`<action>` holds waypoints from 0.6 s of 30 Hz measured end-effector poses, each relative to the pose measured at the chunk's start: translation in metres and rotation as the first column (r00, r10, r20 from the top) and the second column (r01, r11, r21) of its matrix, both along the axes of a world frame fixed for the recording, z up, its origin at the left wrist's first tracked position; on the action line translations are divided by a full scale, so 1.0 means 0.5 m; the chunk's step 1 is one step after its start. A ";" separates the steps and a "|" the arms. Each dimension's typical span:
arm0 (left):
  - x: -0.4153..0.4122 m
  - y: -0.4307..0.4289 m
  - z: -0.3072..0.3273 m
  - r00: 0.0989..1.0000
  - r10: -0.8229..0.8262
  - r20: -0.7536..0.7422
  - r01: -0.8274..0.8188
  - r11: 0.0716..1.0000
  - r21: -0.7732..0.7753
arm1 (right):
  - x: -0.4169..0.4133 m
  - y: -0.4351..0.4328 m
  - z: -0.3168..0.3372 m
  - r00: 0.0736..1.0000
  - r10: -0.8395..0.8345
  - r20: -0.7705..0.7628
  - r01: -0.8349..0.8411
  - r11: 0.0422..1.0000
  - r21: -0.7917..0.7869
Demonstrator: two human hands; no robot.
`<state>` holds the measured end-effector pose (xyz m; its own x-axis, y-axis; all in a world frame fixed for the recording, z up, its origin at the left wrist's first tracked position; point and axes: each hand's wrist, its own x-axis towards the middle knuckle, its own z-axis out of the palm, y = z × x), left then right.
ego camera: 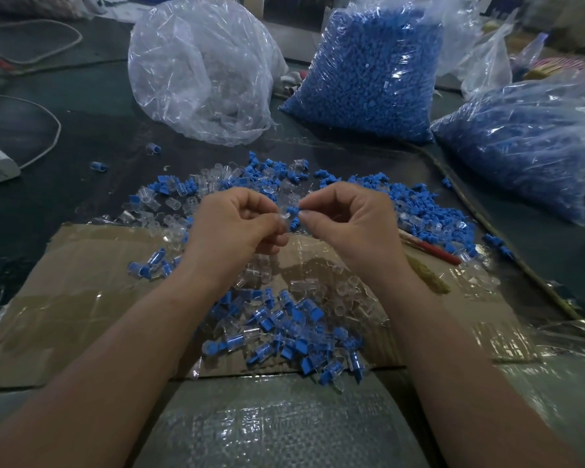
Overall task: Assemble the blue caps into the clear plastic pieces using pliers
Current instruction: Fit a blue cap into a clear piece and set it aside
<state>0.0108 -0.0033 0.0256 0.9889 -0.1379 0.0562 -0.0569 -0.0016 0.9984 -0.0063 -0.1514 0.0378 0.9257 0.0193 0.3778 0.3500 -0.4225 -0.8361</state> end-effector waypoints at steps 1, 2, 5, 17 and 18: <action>0.000 0.000 0.000 1.000 0.004 0.009 -0.004 1.000 0.011 | 0.000 0.001 -0.001 1.000 0.003 0.000 -0.003 1.000 -0.017; -0.001 0.000 0.000 1.000 0.009 0.019 -0.010 1.000 0.023 | 0.000 0.002 -0.002 1.000 0.002 0.000 -0.002 0.999 -0.034; -0.003 0.000 0.000 0.998 0.024 0.054 -0.028 0.997 0.073 | 0.001 0.002 -0.005 1.000 -0.011 0.009 0.012 0.996 -0.084; -0.007 -0.002 0.003 0.992 0.001 0.127 -0.021 0.987 0.157 | 0.001 0.009 -0.011 0.996 -0.007 0.089 0.029 0.968 -0.248; -0.007 -0.001 0.002 0.993 0.000 0.121 -0.018 0.989 0.144 | 0.001 0.010 -0.011 0.997 -0.008 0.081 0.027 0.972 -0.235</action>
